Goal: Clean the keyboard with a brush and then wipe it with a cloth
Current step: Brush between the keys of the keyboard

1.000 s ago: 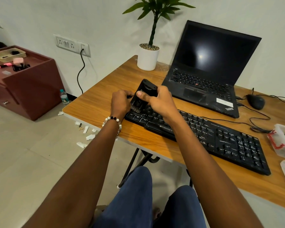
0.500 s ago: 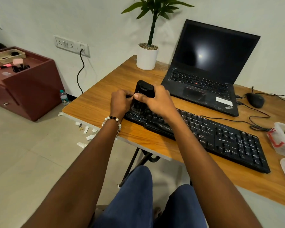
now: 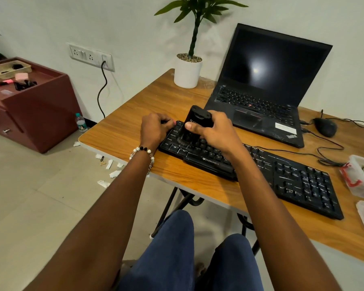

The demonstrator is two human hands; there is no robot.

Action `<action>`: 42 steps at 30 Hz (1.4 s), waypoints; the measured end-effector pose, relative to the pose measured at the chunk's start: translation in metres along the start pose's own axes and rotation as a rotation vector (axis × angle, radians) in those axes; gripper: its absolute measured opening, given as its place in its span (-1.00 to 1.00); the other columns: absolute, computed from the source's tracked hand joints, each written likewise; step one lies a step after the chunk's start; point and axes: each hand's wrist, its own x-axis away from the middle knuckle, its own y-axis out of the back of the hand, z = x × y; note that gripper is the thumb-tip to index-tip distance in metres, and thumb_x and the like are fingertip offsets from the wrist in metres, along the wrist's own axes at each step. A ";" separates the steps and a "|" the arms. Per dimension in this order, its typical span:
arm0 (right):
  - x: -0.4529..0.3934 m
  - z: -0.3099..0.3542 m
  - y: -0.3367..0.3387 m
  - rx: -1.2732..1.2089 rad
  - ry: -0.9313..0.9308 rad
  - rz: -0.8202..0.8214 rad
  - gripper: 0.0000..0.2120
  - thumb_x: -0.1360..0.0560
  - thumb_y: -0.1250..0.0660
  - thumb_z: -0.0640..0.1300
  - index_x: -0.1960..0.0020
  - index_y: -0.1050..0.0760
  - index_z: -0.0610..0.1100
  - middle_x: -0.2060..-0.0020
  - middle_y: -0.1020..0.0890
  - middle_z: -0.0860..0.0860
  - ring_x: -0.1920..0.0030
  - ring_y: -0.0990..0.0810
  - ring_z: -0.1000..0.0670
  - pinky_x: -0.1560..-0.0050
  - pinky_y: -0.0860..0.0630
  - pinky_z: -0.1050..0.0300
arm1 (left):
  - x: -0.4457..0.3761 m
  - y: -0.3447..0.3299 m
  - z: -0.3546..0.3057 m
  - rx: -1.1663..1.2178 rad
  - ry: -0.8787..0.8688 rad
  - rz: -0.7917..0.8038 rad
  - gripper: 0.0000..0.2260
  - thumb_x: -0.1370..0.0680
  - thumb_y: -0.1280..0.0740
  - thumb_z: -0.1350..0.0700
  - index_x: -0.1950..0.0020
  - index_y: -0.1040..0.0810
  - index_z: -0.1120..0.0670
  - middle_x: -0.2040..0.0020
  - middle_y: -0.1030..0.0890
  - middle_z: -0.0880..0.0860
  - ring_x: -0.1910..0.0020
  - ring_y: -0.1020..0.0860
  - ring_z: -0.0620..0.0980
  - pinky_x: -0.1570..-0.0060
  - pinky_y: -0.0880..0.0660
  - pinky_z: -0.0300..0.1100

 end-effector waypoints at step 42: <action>0.015 -0.007 0.032 0.150 -0.099 -0.063 -0.71 -0.43 -0.49 0.02 -0.02 -0.51 -0.10 0.06 -0.62 -0.02 -0.01 -0.58 -0.04 -0.01 -0.54 0.03 | -0.002 -0.002 0.003 -0.018 0.007 -0.024 -0.87 -0.47 -0.47 0.14 0.05 -0.70 0.17 0.10 -0.70 0.06 0.18 -0.56 -0.16 0.23 -0.35 -0.54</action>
